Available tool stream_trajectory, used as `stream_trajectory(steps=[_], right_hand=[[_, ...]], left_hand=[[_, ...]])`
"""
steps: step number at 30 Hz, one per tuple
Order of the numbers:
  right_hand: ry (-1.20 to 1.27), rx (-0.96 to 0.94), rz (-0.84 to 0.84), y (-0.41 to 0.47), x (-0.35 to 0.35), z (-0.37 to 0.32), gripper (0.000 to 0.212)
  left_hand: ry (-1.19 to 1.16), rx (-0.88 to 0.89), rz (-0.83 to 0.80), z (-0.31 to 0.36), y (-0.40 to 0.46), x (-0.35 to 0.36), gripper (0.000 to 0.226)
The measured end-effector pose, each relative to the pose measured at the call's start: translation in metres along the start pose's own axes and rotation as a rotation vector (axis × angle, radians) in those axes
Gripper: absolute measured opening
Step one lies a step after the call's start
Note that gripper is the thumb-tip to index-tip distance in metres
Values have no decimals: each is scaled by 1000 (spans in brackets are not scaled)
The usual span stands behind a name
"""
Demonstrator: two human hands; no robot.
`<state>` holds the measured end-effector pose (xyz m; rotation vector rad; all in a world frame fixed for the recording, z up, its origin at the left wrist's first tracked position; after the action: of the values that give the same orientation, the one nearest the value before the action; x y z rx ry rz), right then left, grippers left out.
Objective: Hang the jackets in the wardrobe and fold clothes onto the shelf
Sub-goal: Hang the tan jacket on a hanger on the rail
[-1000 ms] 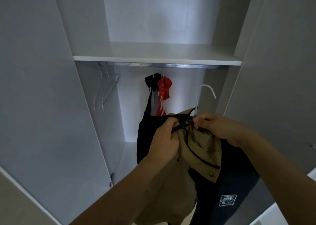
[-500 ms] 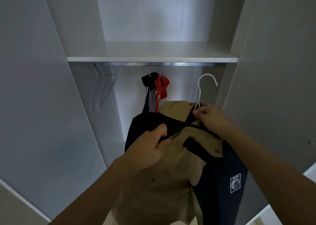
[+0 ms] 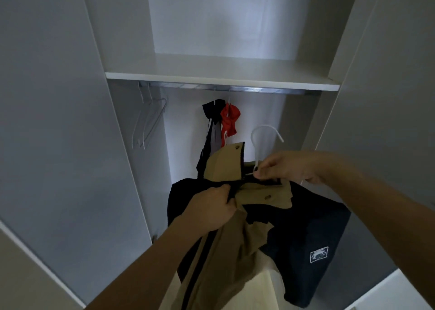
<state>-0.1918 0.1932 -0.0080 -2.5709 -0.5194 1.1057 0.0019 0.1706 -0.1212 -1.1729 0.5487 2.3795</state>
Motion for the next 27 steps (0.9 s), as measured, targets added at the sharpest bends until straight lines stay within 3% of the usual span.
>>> stream_trajectory(steps=[2, 8, 13, 16, 21, 23, 27], right_hand=[[-68, -22, -18, -3, 2, 0, 24], [41, -143, 197, -3, 7, 1, 21], [-338, -110, 32, -5, 12, -5, 28], [-132, -107, -24, -7, 18, -6, 29], [356, -65, 268, 5, 13, 5, 26], [427, -15, 335, 11, 14, 11, 29], [492, 27, 425, 20, 15, 25, 29]], left_hand=[[53, 56, 46, 1, 0, 1, 28], [151, 163, 153, 8, 0, 8, 36], [117, 260, 189, 9, -4, 6, 33], [138, 244, 172, 8, -4, 8, 24], [189, 207, 187, 13, -6, 12, 23], [216, 147, 89, 11, -7, 18, 22], [270, 117, 42, -5, -11, 15, 21]])
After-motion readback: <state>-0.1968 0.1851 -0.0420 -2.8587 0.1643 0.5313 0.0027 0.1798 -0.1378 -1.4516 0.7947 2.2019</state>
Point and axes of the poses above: each hand's wrist, its own y-axis towards the middle knuckle, its own x-axis out of the palm, z = x × y, the point moved 2 cm from there along y, towards the middle knuckle, and after that the axes turned 1 degree about -x, right-handed, at the moved point
